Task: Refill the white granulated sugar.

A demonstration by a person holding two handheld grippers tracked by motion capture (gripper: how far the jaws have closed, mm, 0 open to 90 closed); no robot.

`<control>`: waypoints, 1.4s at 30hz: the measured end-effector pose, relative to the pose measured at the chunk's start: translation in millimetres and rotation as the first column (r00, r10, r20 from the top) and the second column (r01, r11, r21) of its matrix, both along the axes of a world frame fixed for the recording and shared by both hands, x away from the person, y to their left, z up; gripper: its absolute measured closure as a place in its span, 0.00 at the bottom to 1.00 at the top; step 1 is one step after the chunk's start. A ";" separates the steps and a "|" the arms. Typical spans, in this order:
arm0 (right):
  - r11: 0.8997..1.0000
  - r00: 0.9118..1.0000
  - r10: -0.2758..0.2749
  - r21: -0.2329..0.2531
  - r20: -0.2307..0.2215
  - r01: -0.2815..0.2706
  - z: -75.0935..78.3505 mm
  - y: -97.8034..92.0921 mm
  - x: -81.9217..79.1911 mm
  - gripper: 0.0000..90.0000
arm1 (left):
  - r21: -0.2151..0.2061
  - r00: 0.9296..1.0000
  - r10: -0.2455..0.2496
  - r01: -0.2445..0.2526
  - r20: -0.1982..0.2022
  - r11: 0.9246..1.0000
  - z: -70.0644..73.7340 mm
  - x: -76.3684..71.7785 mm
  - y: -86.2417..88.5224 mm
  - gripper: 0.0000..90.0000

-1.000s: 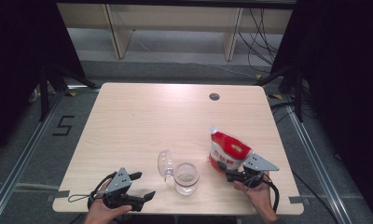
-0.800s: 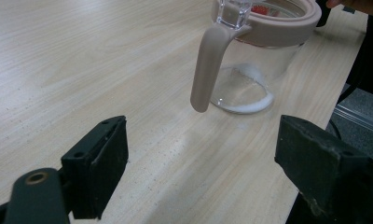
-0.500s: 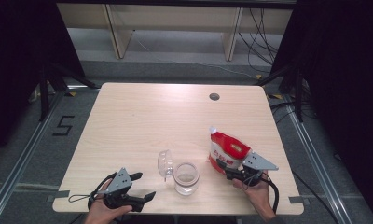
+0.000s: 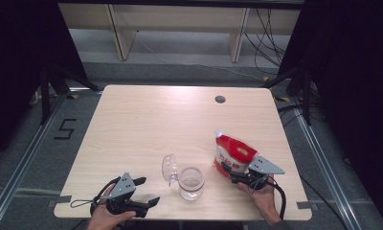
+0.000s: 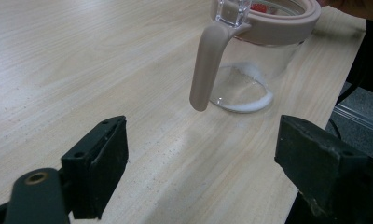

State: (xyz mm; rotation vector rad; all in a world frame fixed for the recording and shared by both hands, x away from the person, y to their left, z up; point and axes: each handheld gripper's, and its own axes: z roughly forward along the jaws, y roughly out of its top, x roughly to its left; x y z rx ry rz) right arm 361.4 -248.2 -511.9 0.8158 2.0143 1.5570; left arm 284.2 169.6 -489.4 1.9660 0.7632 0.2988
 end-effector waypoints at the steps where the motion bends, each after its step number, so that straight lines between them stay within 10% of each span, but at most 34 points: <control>1: 1.000 1.000 0.000 0.000 0.000 0.000 0.0 0.0 0.0 0.39 | 0.000 1.000 0.000 0.000 0.000 1.000 0.0 0.0 0.0 0.19; 26: 1.000 0.999 0.003 0.009 0.033 -0.004 -2.2 7.7 1.4 0.47 | 0.005 1.000 -0.003 0.003 0.006 1.000 1.1 -0.4 -0.1 0.19; 42: 0.964 0.985 -0.001 -0.260 0.172 0.046 13.8 12.5 -16.5 0.51 | 0.018 1.000 -0.004 0.003 0.014 1.000 0.9 -0.6 0.6 0.19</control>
